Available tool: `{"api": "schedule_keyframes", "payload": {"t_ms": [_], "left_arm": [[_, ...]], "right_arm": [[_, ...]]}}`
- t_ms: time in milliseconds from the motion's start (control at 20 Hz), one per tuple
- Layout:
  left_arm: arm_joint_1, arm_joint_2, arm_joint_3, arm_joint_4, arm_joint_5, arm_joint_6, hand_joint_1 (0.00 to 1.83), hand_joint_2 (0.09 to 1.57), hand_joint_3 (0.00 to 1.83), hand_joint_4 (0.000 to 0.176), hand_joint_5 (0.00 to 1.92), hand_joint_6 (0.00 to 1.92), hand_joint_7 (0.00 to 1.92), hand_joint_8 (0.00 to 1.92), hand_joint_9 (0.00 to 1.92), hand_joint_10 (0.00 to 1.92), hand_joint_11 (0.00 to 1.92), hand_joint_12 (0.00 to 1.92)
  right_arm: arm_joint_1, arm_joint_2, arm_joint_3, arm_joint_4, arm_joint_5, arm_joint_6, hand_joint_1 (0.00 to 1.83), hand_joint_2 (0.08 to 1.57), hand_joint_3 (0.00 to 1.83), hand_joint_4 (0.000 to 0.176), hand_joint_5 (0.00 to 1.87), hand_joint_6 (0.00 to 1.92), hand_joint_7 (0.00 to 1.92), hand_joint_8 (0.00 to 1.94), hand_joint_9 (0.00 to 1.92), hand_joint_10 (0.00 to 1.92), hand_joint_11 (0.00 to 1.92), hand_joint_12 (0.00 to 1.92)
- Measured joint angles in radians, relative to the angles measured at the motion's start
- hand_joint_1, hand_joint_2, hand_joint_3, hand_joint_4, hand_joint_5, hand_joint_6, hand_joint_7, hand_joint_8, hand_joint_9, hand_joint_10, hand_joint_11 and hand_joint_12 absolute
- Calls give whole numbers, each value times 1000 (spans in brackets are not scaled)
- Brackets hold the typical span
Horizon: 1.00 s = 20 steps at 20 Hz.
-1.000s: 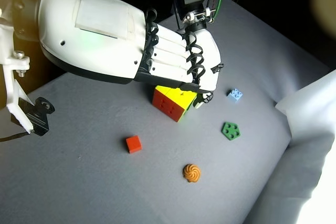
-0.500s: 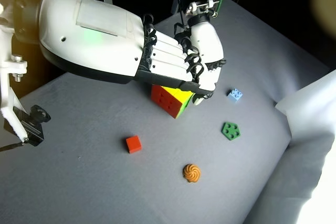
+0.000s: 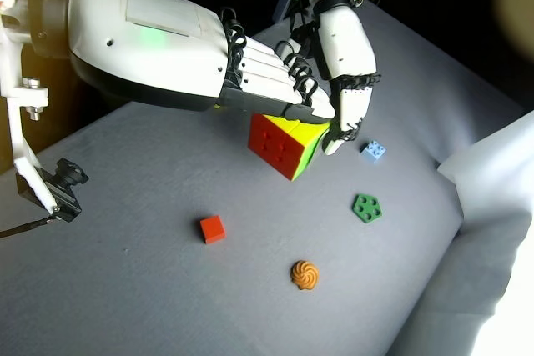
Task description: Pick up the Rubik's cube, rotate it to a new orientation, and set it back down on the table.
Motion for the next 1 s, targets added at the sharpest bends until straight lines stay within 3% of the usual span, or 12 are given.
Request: {"api": "schedule_keyframes", "payload": {"t_ms": [200,250,300,400,450,550,650,700,800,850,950,1000], "left_arm": [[-13,17,-13,-4,7,1,1211,1135,1,0,914,1023,965,1160,778,1361,499,1724],[-19,19,-13,-8,3,5,1198,1147,5,12,937,1055,887,1244,761,1490,539,1775],[-24,23,-16,-10,3,5,1210,1145,1,0,881,1267,964,994,796,1300,497,1684],[-34,24,-19,-8,4,5,1203,1135,0,24,901,1142,981,1043,818,1289,505,1733],[-35,25,-19,-7,5,5,1208,1137,0,0,894,1092,975,1128,831,1411,561,1807],[-38,30,-19,-8,10,6,1197,1152,2,7,850,1254,964,1027,765,1221,439,1631],[-39,31,-19,-8,6,7,1199,1137,0,31,900,1142,970,1043,777,1156,425,1607],[-39,31,-19,-8,7,7,1216,1126,0,0,900,1083,1021,1048,876,1295,581,1694],[-39,31,-19,-8,12,7,1210,1141,1,0,940,982,923,1250,756,1448,494,1769],[-39,31,-19,-9,12,7,1202,1143,1,5,913,1163,933,1076,724,1301,391,1661],[-40,31,-19,-8,13,7,1203,1132,0,32,946,1078,942,1073,735,1176,360,1611],[-45,31,-19,-11,14,8,1231,1140,2,0,970,881,903,1315,744,1544,570,1859]], "right_arm": [[19,16,0,-10,36,10,128,1095,8,0,104,2,71,2,20,1,9,185],[36,23,0,-7,58,20,133,1100,7,0,88,0,50,1,6,0,1,176],[49,24,0,-3,72,31,135,1103,5,0,98,3,59,4,14,3,0,197],[60,24,0,-6,88,35,144,1106,2,0,95,4,51,5,9,3,0,142],[61,24,0,-7,89,35,133,1101,0,0,122,1,66,1,22,0,0,197],[61,31,0,-8,94,35,146,1102,1,0,111,6,56,8,6,0,0,136],[61,35,0,-11,102,35,165,1090,0,0,101,2,50,4,0,0,0,95],[61,35,0,-11,102,35,220,1067,0,0,79,0,31,1,0,0,0,70],[61,34,0,-11,107,35,285,1034,0,0,71,3,33,2,0,0,0,59],[61,34,0,-11,109,35,294,1020,0,0,75,0,36,0,0,0,0,89],[61,34,0,-11,106,35,345,1016,0,0,95,7,48,4,0,0,0,89],[61,34,0,-11,106,35,376,1020,0,0,122,2,97,2,84,3,0,293]]}}
